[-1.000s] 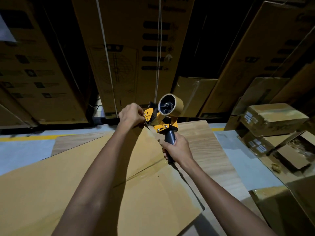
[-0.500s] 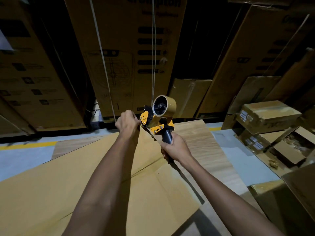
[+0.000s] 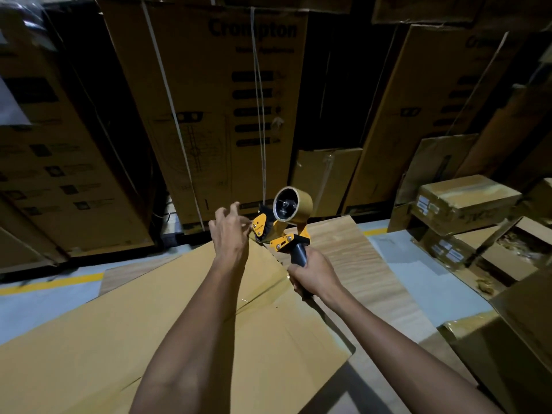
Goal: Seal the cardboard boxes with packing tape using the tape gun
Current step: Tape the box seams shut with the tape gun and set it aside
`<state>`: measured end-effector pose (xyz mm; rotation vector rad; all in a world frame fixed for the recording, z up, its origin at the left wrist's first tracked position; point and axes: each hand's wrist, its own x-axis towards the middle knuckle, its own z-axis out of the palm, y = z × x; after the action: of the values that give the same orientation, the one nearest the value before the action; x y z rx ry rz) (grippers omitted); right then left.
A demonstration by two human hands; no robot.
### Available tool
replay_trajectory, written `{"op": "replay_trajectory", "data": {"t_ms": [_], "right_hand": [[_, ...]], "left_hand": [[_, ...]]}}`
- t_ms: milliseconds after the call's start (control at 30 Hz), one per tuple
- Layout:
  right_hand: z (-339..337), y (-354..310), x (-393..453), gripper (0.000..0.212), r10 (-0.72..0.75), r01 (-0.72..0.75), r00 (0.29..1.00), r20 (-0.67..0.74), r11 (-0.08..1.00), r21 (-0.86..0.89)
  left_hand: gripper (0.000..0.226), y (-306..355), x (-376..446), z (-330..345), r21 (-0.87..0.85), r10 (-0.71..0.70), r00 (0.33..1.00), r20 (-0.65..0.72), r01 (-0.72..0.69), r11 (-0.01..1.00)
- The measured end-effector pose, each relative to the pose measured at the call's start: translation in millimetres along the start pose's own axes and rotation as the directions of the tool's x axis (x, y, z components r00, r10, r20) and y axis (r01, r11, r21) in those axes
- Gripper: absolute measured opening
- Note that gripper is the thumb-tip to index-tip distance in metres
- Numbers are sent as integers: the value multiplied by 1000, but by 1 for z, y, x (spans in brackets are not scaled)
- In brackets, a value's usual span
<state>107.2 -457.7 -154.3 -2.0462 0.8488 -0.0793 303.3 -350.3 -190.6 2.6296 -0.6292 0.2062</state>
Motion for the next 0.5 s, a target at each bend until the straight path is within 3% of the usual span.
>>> {"op": "replay_trajectory", "data": {"t_ms": [100, 300, 500], "right_hand": [[0, 0, 0, 14, -5, 5, 1000, -10, 1000, -3], [-4, -2, -4, 19, 5, -5, 1000, 27, 1000, -1], [-13, 24, -27, 24, -100, 93, 995, -8, 950, -298]], "left_hand": [[65, -2, -8, 3, -41, -51, 997, 55, 54, 998], [31, 4, -13, -5, 14, -155, 986, 62, 154, 988], [37, 6, -16, -3, 66, -162, 985, 61, 158, 985]]}}
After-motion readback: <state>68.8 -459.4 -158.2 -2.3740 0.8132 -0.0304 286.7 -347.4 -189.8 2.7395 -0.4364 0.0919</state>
